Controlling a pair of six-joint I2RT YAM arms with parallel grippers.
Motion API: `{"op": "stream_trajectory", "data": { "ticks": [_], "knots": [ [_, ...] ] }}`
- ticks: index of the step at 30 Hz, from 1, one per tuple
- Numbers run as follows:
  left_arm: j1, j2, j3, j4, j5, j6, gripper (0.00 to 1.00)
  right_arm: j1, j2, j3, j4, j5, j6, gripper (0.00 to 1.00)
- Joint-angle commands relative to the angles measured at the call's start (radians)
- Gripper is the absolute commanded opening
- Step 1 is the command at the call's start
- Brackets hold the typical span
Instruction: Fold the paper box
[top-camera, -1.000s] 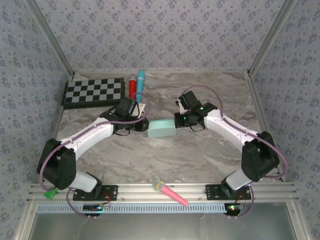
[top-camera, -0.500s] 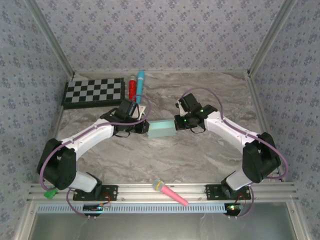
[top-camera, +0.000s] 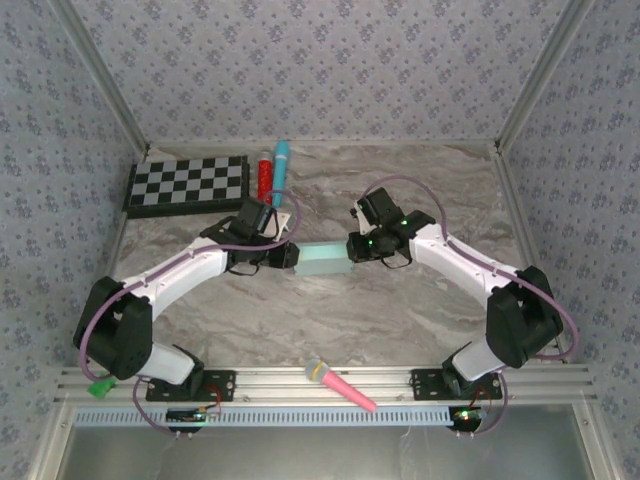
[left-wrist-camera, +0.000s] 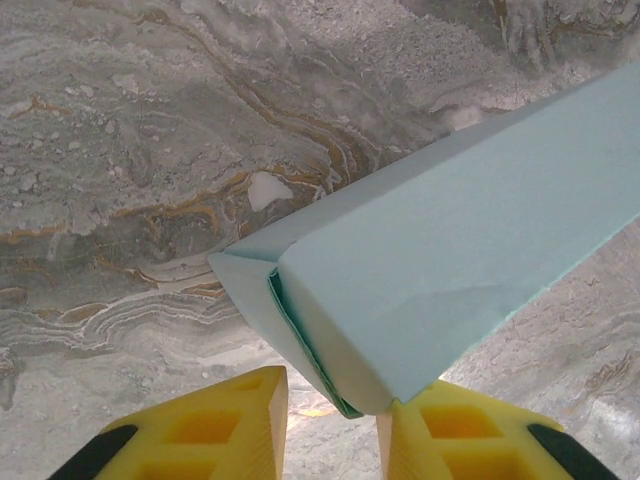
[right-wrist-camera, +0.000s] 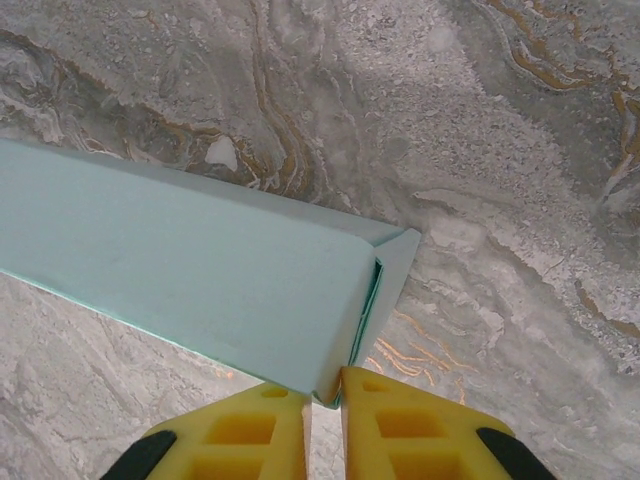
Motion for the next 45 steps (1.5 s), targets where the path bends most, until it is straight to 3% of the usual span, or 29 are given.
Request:
{"op": "stream_trajectory", "data": {
  "ticks": [1, 15, 30, 45],
  "knots": [
    [-0.005, -0.022, 0.05, -0.033, -0.005, 0.007, 0.32, -0.004, -0.027, 0.033, -0.028, -0.027, -0.012, 0.18],
    [-0.003, -0.091, 0.069, -0.04, -0.016, 0.037, 0.43, -0.016, -0.085, 0.022, 0.036, -0.047, -0.006, 0.34],
    [0.048, -0.05, 0.106, 0.02, -0.034, -0.088, 0.49, -0.054, -0.037, 0.05, 0.07, -0.047, 0.058, 0.34],
    [0.049, 0.037, 0.131, 0.006, 0.018, -0.1, 0.52, -0.056, -0.01, 0.035, 0.067, -0.067, 0.057, 0.36]
  ]
}}
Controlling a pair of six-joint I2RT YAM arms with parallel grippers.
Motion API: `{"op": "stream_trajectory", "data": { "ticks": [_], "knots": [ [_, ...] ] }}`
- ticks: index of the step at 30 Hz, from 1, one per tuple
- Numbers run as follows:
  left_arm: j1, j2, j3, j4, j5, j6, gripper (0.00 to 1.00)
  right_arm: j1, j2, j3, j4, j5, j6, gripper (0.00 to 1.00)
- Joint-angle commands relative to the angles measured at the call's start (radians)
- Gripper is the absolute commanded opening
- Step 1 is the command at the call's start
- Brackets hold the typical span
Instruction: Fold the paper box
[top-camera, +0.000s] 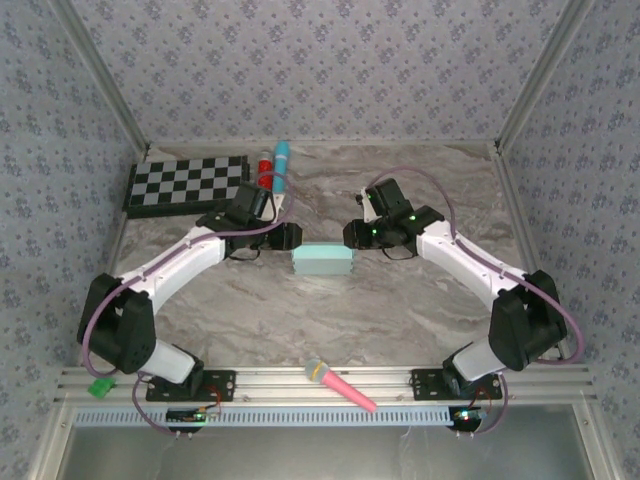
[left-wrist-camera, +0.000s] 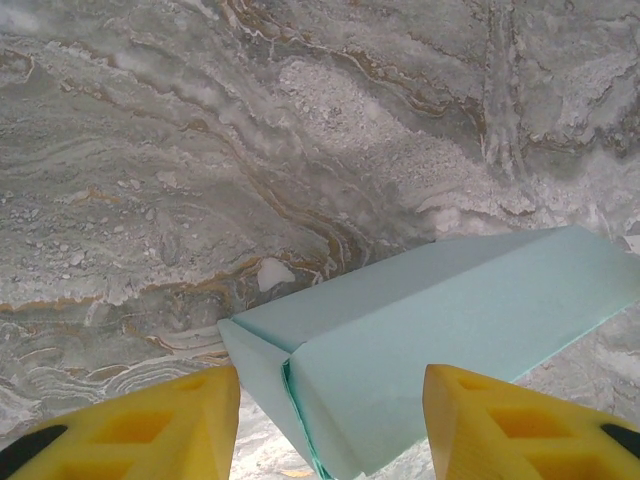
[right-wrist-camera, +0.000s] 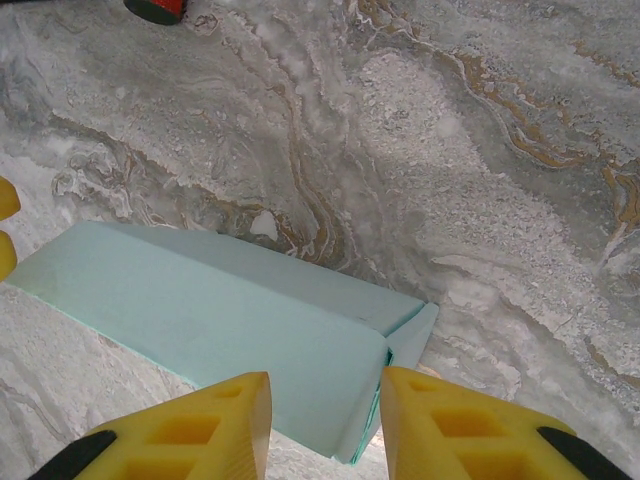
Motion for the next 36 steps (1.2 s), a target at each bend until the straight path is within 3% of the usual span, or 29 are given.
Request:
{"op": "stream_trajectory", "data": {
  "ticks": [1, 36],
  "knots": [
    [0.005, 0.007, 0.021, -0.001, 0.026, -0.01, 0.52, -0.005, 0.01, 0.01, -0.006, -0.017, 0.011, 0.36],
    [0.0, 0.011, -0.081, -0.022, 0.028, -0.01, 0.51, 0.008, 0.036, -0.047, -0.048, -0.024, -0.019, 0.37]
  ]
}}
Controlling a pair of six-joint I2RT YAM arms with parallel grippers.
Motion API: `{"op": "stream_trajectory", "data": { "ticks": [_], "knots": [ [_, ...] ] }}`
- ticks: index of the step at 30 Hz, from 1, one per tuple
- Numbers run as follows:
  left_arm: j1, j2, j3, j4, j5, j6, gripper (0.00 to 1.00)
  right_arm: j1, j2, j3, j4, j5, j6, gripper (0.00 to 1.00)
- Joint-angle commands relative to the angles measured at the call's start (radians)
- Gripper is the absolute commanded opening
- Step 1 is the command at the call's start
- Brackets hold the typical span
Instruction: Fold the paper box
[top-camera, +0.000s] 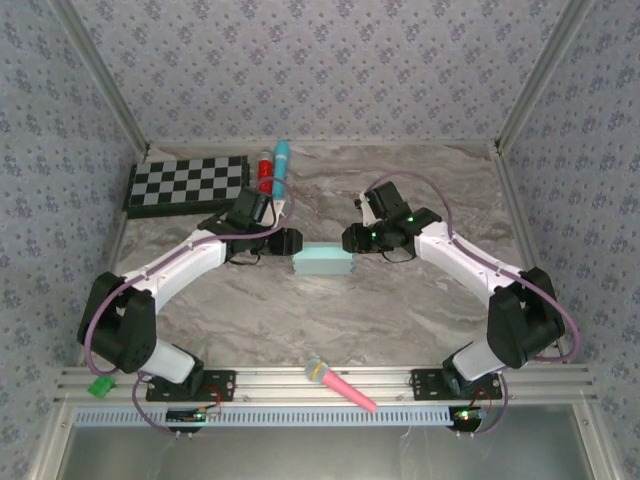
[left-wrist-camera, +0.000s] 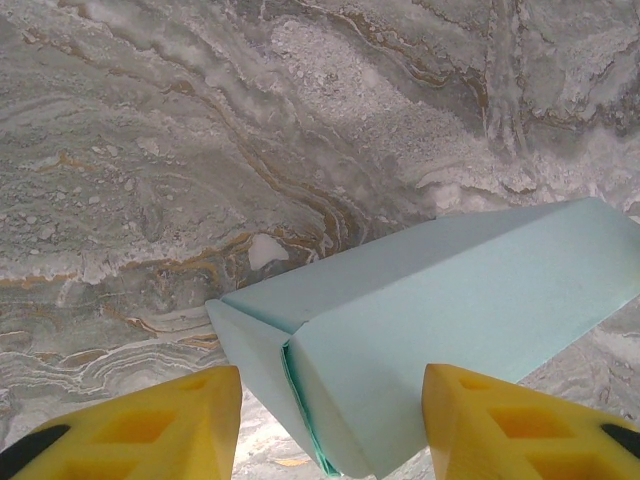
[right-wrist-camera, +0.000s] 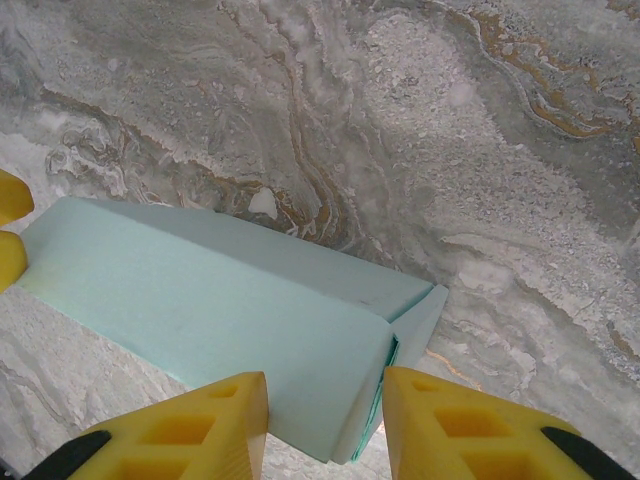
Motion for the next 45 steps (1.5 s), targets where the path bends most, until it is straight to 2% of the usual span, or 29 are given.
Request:
{"op": "stream_trajectory", "data": {
  "ticks": [1, 19, 30, 36, 45],
  "knots": [
    [-0.001, 0.008, -0.03, -0.055, -0.009, -0.003, 0.51, 0.009, 0.023, -0.024, -0.052, 0.009, -0.019, 0.37],
    [-0.009, 0.019, -0.068, -0.048, -0.015, -0.012, 0.51, 0.024, 0.052, -0.045, -0.073, 0.046, -0.027, 0.37],
    [-0.014, 0.04, -0.076, -0.059, -0.027, -0.004, 0.5, 0.039, 0.07, -0.051, -0.095, 0.113, -0.031, 0.37],
    [-0.024, 0.041, -0.078, -0.076, -0.044, 0.004, 0.41, 0.044, 0.085, -0.057, -0.095, 0.141, -0.03, 0.34],
    [-0.039, 0.048, -0.079, -0.105, -0.085, 0.013, 0.36, 0.053, 0.135, -0.056, -0.096, 0.173, -0.033, 0.27]
  ]
}}
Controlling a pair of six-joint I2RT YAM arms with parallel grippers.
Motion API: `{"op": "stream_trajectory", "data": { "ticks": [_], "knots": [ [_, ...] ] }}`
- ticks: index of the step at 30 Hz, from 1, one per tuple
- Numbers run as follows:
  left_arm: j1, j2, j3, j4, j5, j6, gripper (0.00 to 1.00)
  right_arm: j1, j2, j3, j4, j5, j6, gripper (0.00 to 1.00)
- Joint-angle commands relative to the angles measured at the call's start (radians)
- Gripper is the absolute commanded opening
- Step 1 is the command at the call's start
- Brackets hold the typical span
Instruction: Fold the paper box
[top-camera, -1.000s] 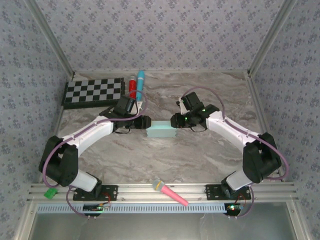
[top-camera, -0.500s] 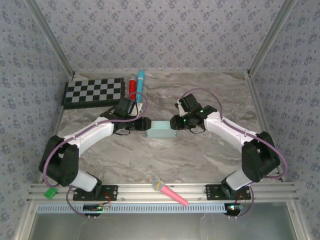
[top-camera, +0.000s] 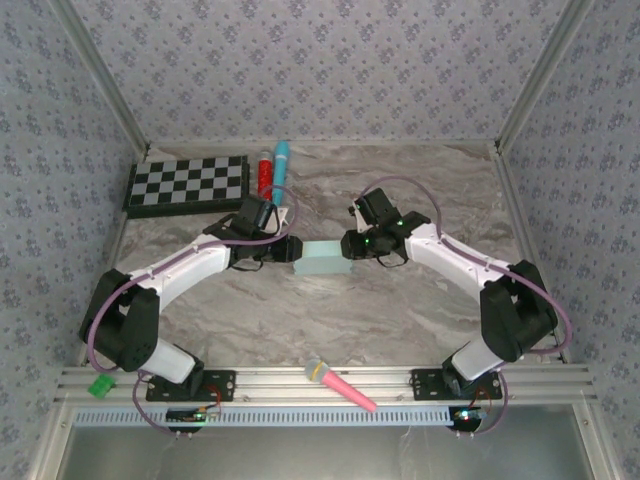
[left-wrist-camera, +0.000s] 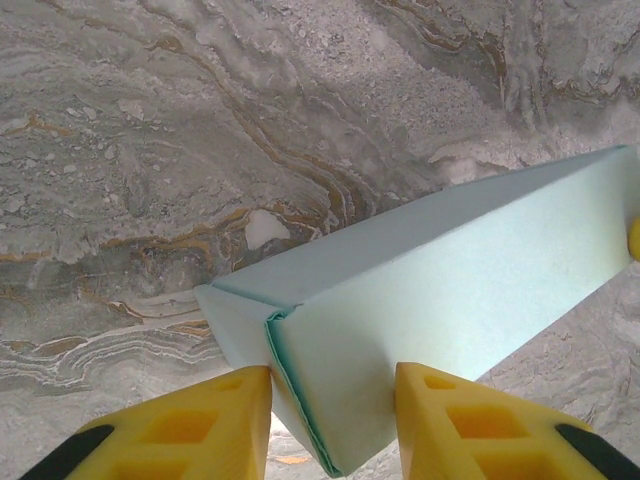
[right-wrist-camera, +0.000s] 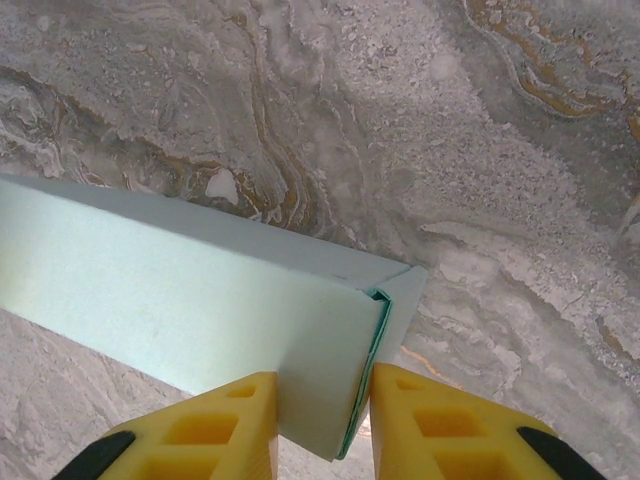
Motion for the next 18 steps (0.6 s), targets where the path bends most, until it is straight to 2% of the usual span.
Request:
{"op": "stream_trajectory", "data": {
  "ticks": [1, 18],
  "knots": [
    [-0.015, 0.035, -0.029, -0.145, -0.074, 0.024, 0.36, 0.008, 0.09, -0.042, -0.105, 0.082, -0.021, 0.27],
    [-0.022, 0.028, -0.019, -0.152, -0.08, 0.035, 0.38, 0.022, 0.114, 0.005, -0.138, 0.098, -0.028, 0.26]
  ]
}}
